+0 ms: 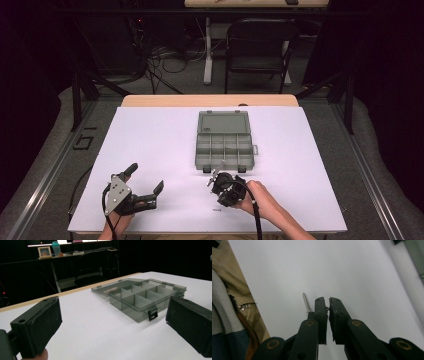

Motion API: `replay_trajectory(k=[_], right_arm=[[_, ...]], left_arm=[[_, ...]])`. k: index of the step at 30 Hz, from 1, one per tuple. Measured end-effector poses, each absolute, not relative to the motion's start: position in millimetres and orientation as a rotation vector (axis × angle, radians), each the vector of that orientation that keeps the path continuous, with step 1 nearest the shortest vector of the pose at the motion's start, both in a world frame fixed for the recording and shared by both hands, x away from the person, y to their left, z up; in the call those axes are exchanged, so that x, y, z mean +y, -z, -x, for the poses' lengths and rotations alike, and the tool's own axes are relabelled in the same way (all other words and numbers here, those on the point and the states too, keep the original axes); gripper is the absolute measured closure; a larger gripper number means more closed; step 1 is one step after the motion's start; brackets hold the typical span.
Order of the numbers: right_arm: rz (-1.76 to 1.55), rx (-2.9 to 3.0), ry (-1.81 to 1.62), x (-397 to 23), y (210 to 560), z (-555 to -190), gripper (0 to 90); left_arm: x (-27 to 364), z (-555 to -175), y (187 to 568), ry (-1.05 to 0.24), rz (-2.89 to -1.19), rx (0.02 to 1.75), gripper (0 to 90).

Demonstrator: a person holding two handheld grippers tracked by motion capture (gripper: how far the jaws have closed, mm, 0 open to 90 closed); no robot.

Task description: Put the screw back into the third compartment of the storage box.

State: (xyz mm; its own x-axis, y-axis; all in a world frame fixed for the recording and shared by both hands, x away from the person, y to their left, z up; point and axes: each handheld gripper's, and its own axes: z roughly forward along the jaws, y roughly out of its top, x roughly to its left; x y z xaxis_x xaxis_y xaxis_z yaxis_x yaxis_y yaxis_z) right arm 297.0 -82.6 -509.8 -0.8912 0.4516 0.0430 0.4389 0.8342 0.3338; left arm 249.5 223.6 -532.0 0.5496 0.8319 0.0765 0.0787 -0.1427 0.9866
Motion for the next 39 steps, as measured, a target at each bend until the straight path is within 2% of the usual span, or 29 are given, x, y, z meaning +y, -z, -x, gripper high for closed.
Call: replay_trajectory(k=[16,39], right_arm=[[-0.817,2.898,-0.488,-109.5,495.6,-319.0,85.0],[-0.857,2.826,-0.435,-127.4,471.1,-345.3,85.0]], left_arm=[[223.5,-249.8,532.1,-0.79,-1.597,0.791,0.0],[223.0,-249.8,532.2,-0.79,-1.598,0.791,0.1]])
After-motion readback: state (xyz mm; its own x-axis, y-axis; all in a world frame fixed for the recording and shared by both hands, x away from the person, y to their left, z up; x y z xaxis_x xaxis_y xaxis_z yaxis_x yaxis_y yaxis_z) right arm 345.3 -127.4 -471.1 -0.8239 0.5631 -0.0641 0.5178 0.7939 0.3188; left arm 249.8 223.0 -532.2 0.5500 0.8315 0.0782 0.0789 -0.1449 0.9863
